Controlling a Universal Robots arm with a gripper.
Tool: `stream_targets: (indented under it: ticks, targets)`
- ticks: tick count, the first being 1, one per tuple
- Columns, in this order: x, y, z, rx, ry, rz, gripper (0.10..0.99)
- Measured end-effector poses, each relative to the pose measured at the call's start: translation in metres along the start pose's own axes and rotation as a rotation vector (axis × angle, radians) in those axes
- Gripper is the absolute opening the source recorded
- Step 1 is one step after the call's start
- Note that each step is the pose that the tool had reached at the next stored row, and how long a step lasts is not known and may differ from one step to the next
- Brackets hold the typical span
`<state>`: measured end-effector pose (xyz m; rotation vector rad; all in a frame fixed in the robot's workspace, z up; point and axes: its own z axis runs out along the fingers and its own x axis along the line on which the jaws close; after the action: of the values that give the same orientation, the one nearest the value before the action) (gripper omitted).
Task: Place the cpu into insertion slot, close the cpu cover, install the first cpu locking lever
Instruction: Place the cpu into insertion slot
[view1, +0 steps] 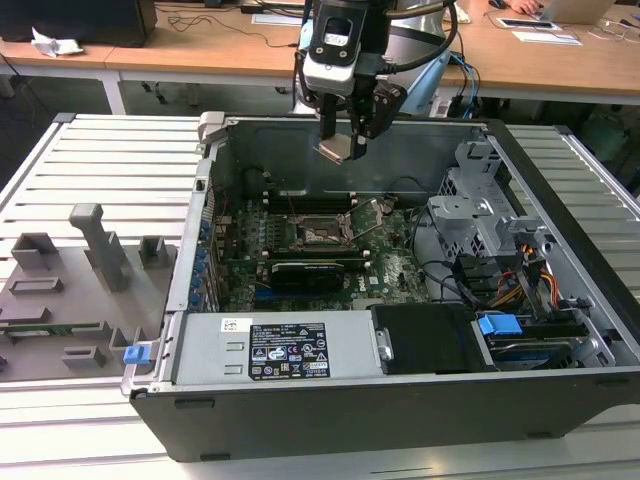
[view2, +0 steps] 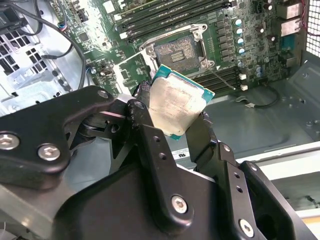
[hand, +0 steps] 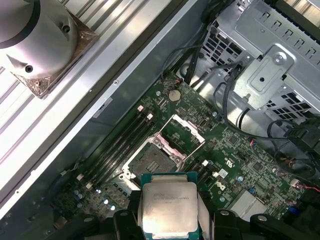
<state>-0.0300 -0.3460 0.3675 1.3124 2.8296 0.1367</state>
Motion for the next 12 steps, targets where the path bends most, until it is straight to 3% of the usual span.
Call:
stream_targets:
  ticks: [5, 12]
  targets:
    - [0.0000, 0.0000, 0.0003, -0.001, -0.0037, 0.043, 0.529]
    - [-0.0001, -0.0003, 0.0037, -0.004, -0.0172, 0.196, 0.529]
